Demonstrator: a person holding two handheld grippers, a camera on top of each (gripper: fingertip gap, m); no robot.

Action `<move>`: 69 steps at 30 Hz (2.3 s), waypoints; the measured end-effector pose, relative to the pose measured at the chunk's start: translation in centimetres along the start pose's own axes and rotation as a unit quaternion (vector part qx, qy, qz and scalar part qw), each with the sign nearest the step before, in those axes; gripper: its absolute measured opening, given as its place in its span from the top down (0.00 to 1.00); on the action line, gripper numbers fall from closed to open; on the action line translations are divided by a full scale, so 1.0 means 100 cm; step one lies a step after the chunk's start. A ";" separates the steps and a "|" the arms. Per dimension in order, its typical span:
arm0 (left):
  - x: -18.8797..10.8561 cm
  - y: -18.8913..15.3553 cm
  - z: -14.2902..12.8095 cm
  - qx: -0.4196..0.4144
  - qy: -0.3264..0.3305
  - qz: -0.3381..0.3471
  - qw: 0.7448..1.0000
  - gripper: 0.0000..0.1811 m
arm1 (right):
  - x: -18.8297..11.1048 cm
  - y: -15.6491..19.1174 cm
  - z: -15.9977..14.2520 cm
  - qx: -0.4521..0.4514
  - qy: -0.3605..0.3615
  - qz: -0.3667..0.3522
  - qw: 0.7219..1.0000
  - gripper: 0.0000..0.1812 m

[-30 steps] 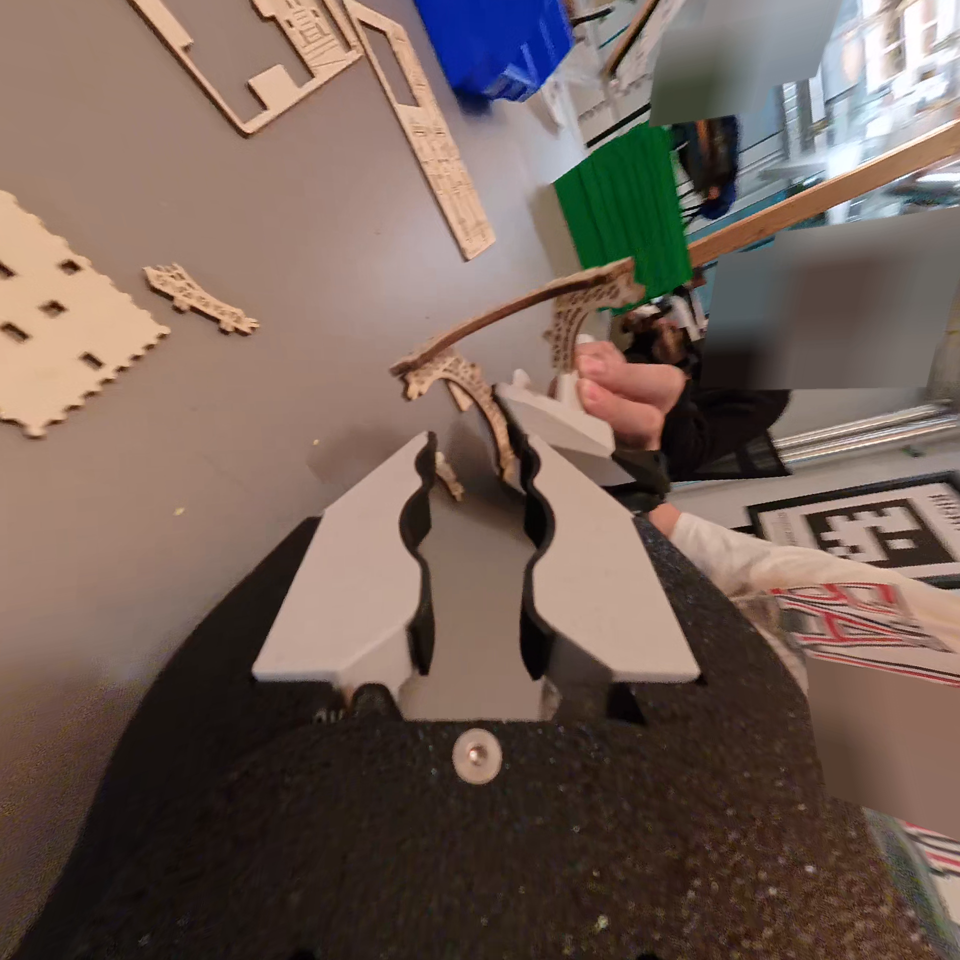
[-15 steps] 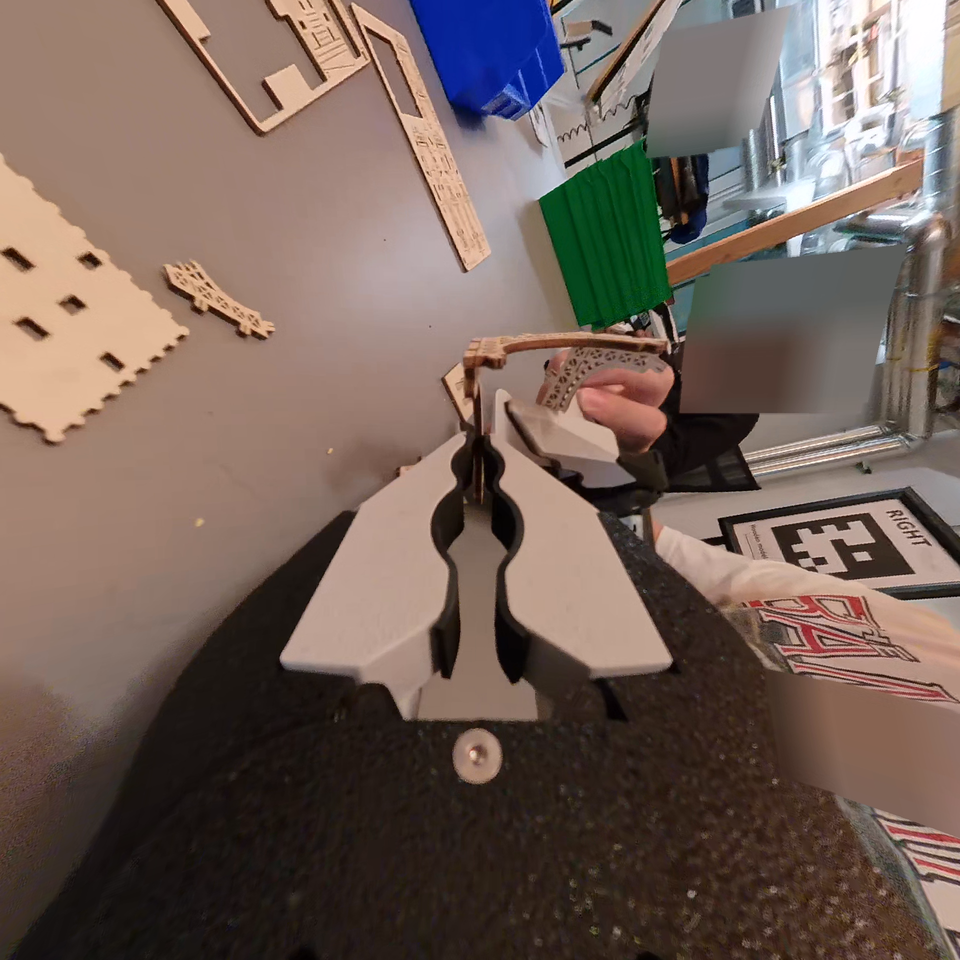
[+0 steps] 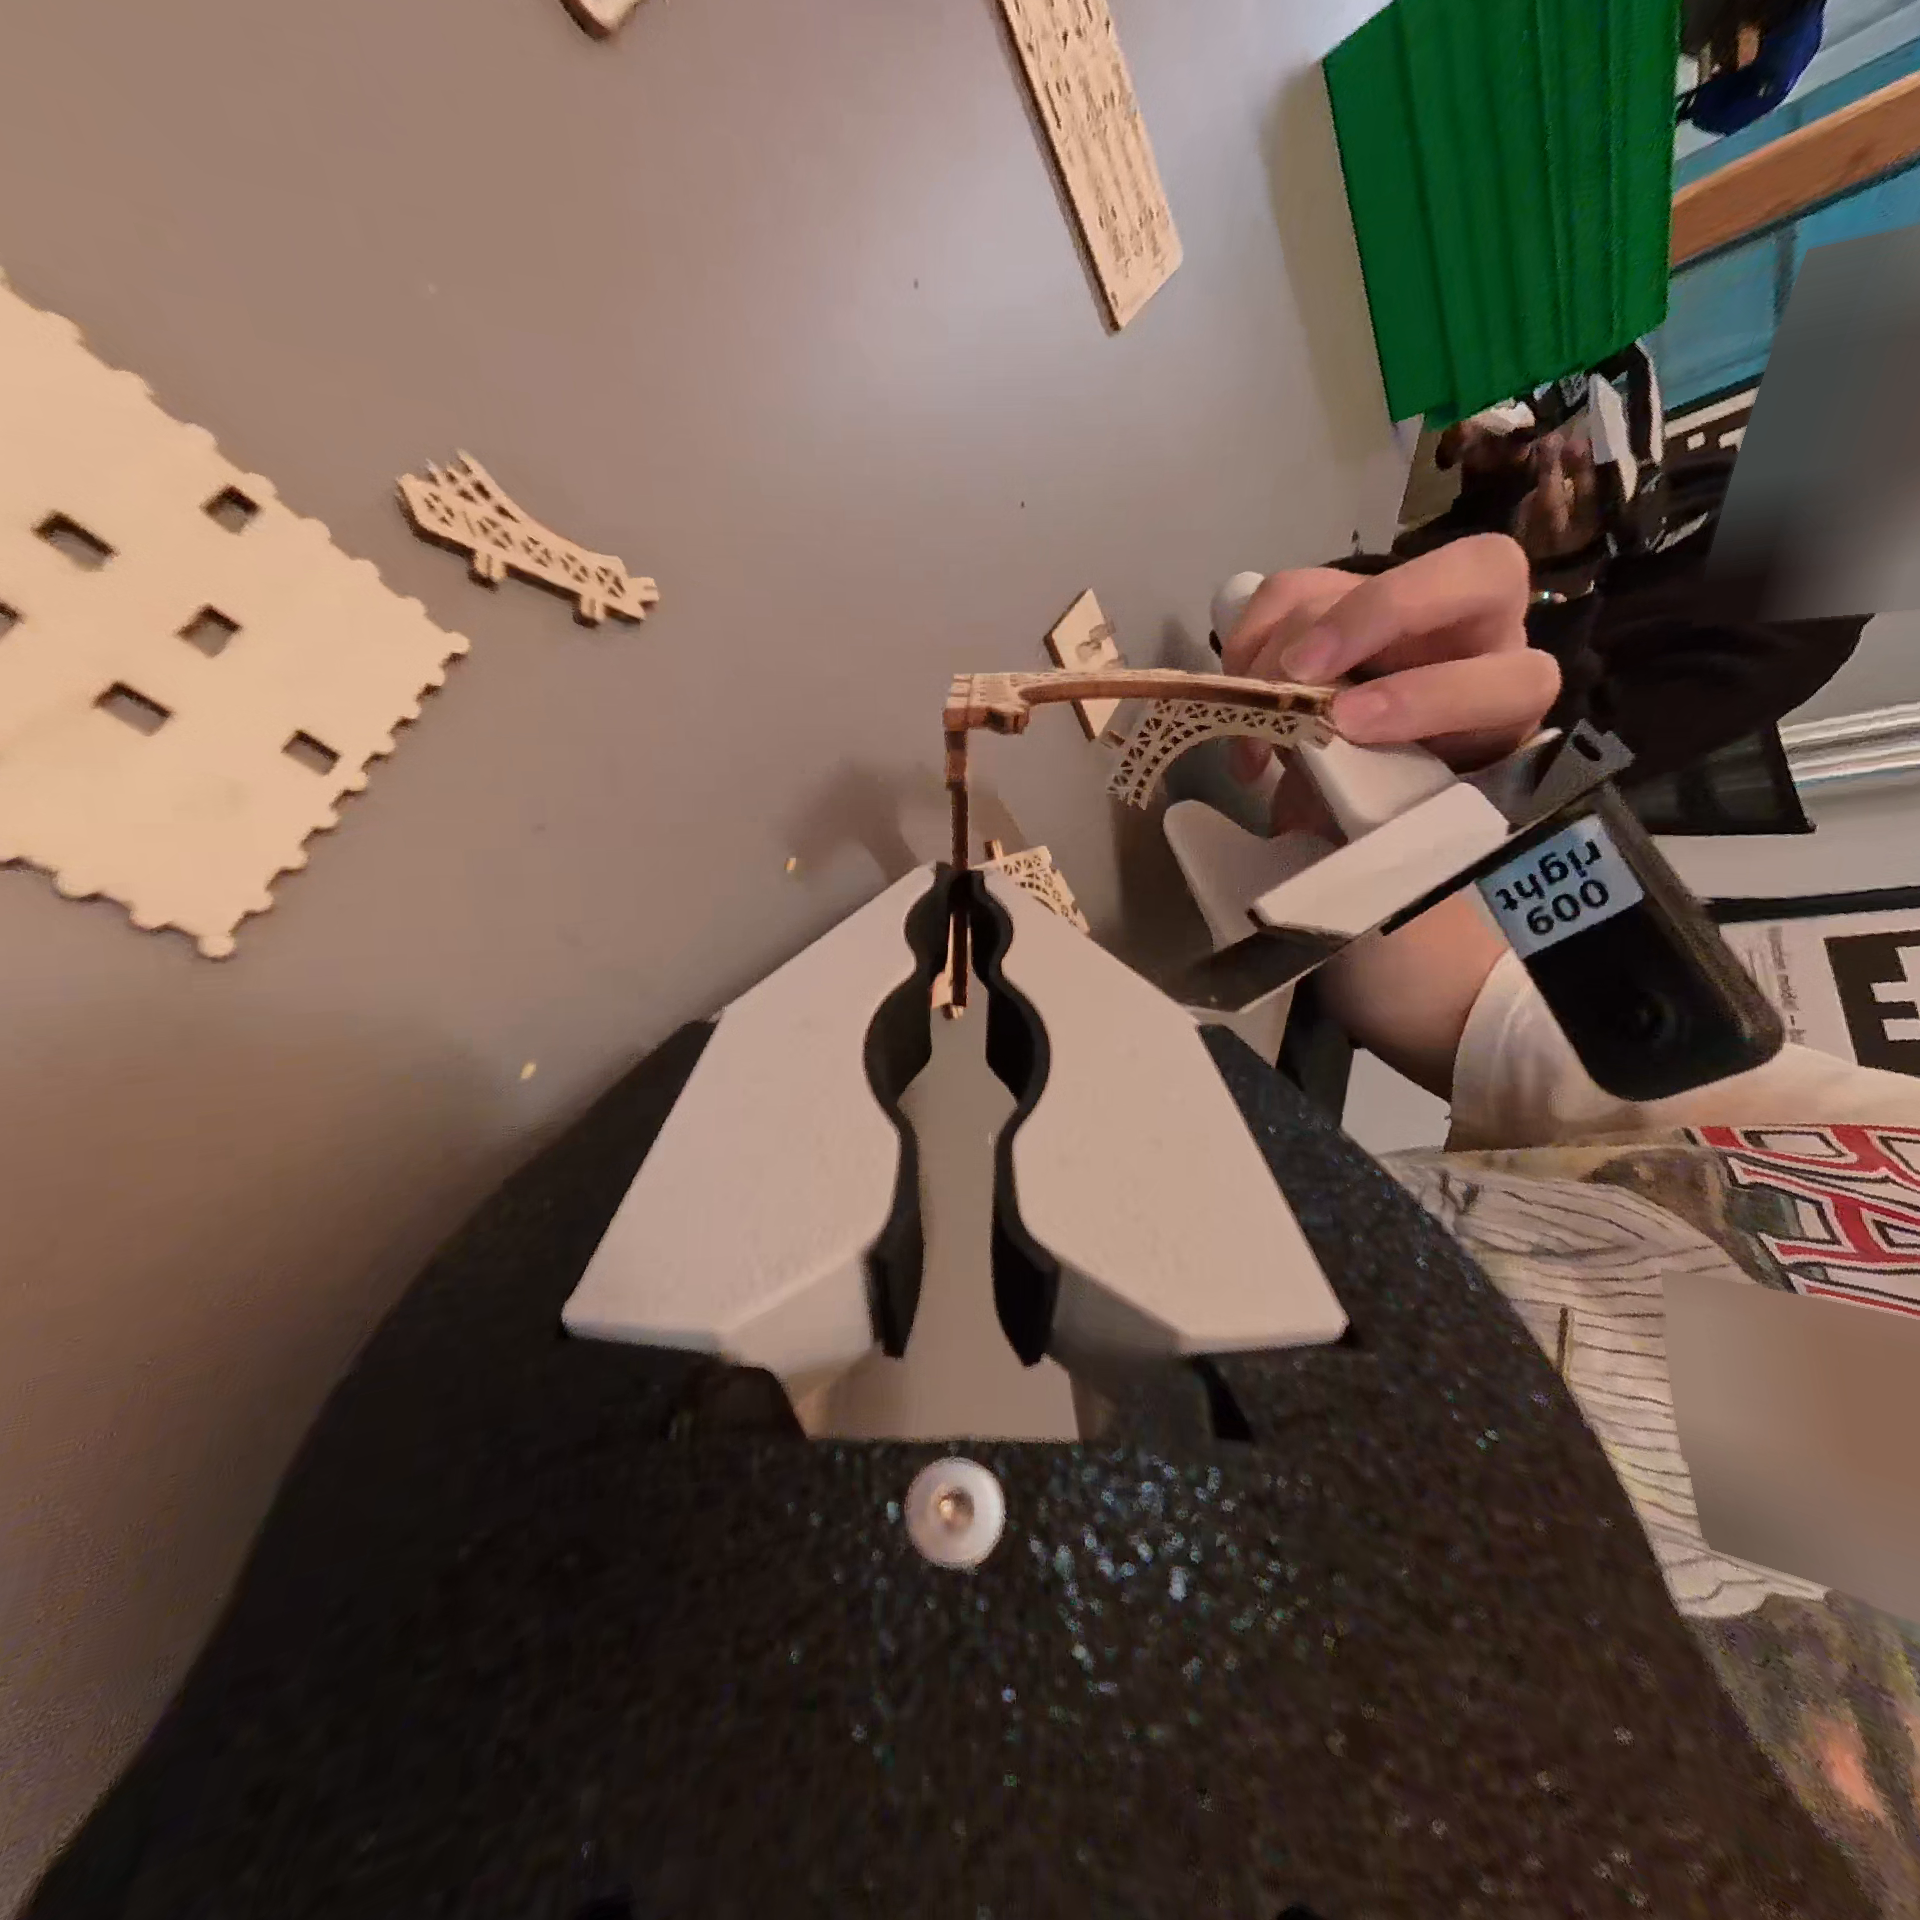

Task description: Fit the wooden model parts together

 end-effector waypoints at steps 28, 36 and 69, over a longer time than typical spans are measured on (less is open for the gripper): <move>0.013 0.000 0.001 0.068 0.072 -0.029 0.995 1.00 | 0.001 0.032 0.014 0.031 0.000 0.073 0.997 0.90; 0.013 0.003 -0.003 0.081 0.063 -0.005 0.995 1.00 | 0.005 0.030 0.009 0.032 0.016 0.059 0.998 0.90; 0.019 -0.017 -0.013 0.368 0.074 0.206 0.904 0.99 | 0.015 0.034 -0.009 -0.056 0.108 0.036 0.992 1.00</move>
Point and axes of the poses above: each gripper's, where its closed fingertips meet, x out along the fingers, z out of its top, y = z × x across the jaws, the point moved 4 cm from there along -x, back along the fingers, and after that the axes turned 3 degrees about -z, right-handed, at the moved point
